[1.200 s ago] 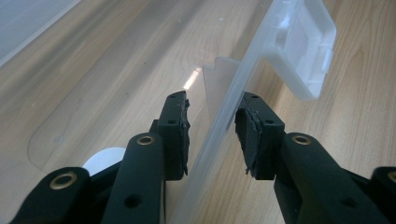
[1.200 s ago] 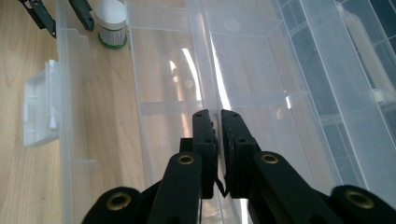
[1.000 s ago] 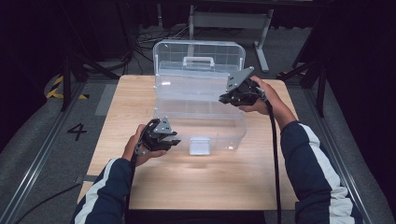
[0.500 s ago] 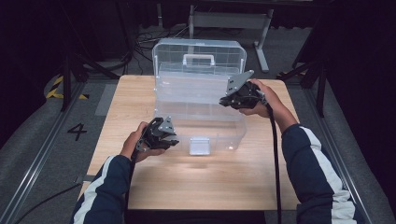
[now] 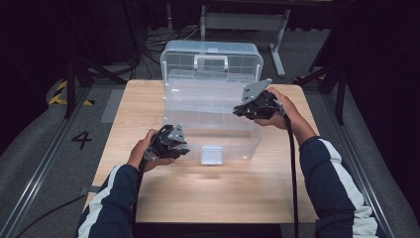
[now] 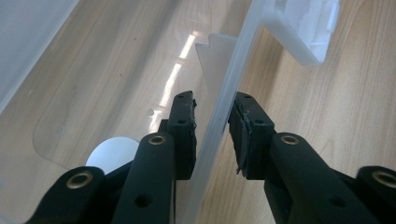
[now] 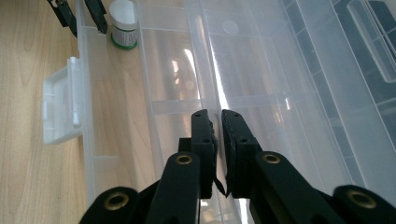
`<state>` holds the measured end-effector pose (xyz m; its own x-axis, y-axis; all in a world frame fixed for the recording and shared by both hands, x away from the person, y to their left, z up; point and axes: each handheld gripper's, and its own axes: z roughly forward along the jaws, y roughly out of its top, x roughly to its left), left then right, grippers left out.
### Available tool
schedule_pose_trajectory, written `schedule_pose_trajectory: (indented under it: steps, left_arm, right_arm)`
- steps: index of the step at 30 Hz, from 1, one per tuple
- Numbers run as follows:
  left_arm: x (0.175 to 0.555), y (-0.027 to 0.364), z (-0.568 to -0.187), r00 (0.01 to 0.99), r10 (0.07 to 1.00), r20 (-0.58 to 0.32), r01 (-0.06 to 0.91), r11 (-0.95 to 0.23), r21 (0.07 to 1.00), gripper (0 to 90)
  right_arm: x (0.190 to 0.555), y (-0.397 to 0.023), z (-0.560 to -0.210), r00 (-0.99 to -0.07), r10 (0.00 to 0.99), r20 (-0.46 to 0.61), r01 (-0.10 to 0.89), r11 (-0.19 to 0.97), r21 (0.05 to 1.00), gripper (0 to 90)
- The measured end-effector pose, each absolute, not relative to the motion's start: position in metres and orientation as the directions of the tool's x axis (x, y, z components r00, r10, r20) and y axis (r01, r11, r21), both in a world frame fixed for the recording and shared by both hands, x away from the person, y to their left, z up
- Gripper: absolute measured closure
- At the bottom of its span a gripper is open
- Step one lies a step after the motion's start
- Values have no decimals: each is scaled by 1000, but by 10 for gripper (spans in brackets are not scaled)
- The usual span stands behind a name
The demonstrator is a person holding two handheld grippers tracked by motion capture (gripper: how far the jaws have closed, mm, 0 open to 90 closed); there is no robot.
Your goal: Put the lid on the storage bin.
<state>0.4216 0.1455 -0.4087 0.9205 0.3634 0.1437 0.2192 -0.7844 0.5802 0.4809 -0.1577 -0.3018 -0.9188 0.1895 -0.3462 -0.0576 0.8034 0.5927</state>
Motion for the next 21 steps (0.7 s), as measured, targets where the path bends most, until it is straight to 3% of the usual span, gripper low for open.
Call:
schedule_pose_trajectory:
  steps: [13, 21]
  left_arm:
    - [420, 149, -409, 917, 369, 152, 211, -772, 600, 695]
    - [412, 158, -397, 897, 413, 160, 233, -747, 622, 552]
  right_arm:
    - [477, -162, -306, -923, 195, -331, -56, 784, 618, 848]
    - [477, -164, -308, -924, 202, -325, -54, 773, 632, 847]
